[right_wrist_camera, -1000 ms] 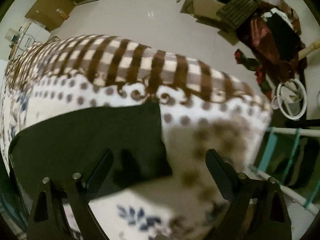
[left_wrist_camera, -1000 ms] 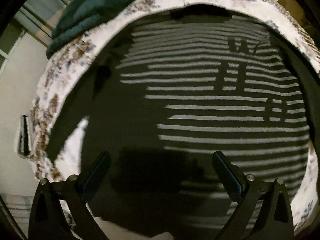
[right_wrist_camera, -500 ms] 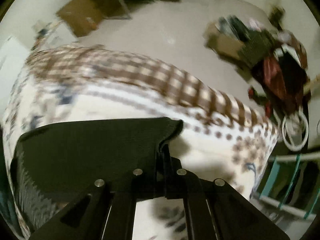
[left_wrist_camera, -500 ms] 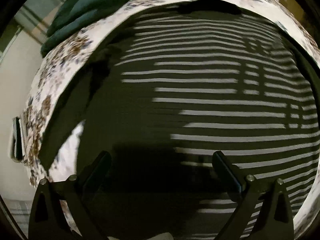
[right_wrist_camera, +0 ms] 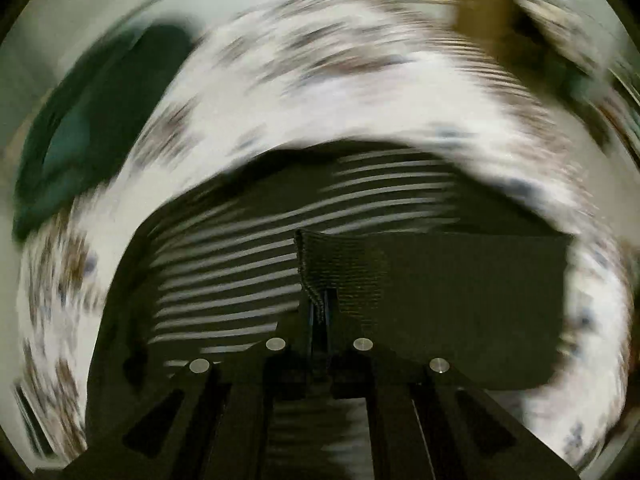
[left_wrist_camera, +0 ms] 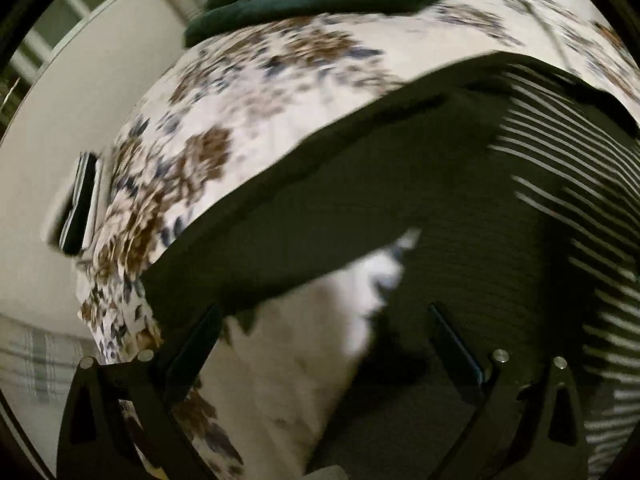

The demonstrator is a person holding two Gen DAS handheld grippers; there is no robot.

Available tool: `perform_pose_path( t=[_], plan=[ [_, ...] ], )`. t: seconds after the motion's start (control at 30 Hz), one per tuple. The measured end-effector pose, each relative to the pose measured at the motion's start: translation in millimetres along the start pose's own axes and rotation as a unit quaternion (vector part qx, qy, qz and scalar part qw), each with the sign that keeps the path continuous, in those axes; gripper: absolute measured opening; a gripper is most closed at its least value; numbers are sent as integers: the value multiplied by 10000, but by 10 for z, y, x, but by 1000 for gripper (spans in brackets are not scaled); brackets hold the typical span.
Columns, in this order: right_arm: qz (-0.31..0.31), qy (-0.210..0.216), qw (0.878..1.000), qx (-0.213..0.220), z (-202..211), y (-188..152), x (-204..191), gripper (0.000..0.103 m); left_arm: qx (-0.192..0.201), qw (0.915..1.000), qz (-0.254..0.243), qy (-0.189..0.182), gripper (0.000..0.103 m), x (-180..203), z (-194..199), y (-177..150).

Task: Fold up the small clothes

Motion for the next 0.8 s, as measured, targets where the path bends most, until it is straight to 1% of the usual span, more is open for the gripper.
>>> perform_pose_path(
  t=[0.07,0.13,0.2,0.27,0.33,0.4,0.43,0.47,0.5,0.53,0.57,0.6,0.67,0.7,0.73,0.8],
  plan=[
    [552,-31,9983,-186,-339,-88,-678,5,-36,9998,175,28,103,-172,-119,11],
    [922,-76,9953,-282,-546,-209,-1196,5,-42,9994,335,36,103,-326,-233,12],
    [1207,-169,9920,-314,-698,-294,-1622,5,-87,9990,438,20,103,-417,-320,1],
    [1346,-233,9901,-338,-791,-452,-1849,5,-144,9986,503,-11,103,-492,-401,-2],
    [1489,-393,9872,-424,-916,-517,-1918,5,-181,9982,571,-35,103,-563,-466,-6],
    [1443,-352,9870,-615,-987,-564,-1873,5,-186,9979,620,-56,103,-641,-513,-10],
    [1350,-205,9874,-796,-997,-580,-1825,5,-188,9976,660,-72,103,-701,-530,-18],
    [1239,-5,9878,-943,-958,-586,-1764,12,-205,9973,696,-92,103,-755,-538,-28],
    [1072,269,9878,-1095,-898,-599,-1687,26,-219,9971,723,-115,103,-799,-540,-37],
    [848,490,9887,-1137,-786,-607,-1549,36,-237,9967,768,-140,103,-872,-539,-61],
    [675,597,9899,-1094,-682,-607,-1414,52,-275,9962,813,-153,103,-968,-535,-101],
    [484,687,9911,-1036,-553,-622,-1243,60,-305,9958,851,-174,103,-1028,-536,-128],
    [152,676,9926,-994,-335,-716,-866,64,-439,9936,1011,-242,103,-1248,-538,-245],
    [0,646,9928,-1005,-254,-772,-682,64,-506,9922,1096,-314,103,-1341,-546,-300],
    [-186,601,9928,-1020,-169,-859,-455,64,-571,9905,1182,-398,103,-1433,-562,-349],
    [-346,478,9933,-994,-66,-1014,-189,67,-767,9851,1409,-623,103,-1596,-630,-450]
  ],
)
Point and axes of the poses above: each gripper's, at about its wrist camera, not at the fingertips, and z roughly against the way its jaws point, x to its right, y to its top, the point moved 7 cm from there along -z, roughly the way its jaws point, and after that the axes turned 5 degrees about -z, right-handed, at the moved point
